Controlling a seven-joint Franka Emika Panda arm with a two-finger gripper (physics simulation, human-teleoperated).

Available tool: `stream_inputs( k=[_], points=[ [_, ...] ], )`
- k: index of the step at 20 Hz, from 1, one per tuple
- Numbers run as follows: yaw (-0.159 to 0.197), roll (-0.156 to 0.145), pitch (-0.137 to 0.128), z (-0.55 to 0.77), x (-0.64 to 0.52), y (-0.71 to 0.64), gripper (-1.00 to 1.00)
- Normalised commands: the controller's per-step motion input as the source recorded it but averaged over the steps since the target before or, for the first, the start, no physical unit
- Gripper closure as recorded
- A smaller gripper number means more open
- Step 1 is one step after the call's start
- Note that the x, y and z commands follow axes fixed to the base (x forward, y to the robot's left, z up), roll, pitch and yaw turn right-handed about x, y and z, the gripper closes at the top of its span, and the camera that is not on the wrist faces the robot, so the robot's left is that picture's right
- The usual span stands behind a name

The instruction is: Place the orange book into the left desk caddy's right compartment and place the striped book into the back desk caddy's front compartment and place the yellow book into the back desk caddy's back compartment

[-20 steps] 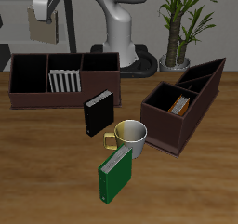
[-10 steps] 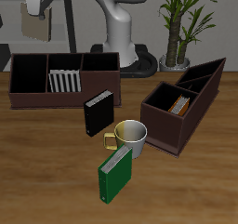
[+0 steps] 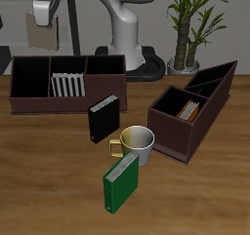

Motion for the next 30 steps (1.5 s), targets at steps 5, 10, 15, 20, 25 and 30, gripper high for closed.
stream_inputs(
  k=[5, 10, 15, 20, 25, 30],
  points=[
    [0.046, 0.094, 0.044, -0.17, -0.14, 0.37, 1.0],
    [0.026, 0.028, 0.03, -0.09, -0.05, 0.1, 1.0],
    [0.025, -0.009, 0.0, -0.04, 0.02, -0.06, 1.0],
    [0.083, 0.043, -0.012, -0.12, 0.02, 0.15, 1.0],
    [0.017, 0.063, 0.023, -0.11, -0.02, 0.29, 1.0],
    [-0.008, 0.012, 0.031, -0.09, -0.02, 0.06, 1.0]
  ],
)
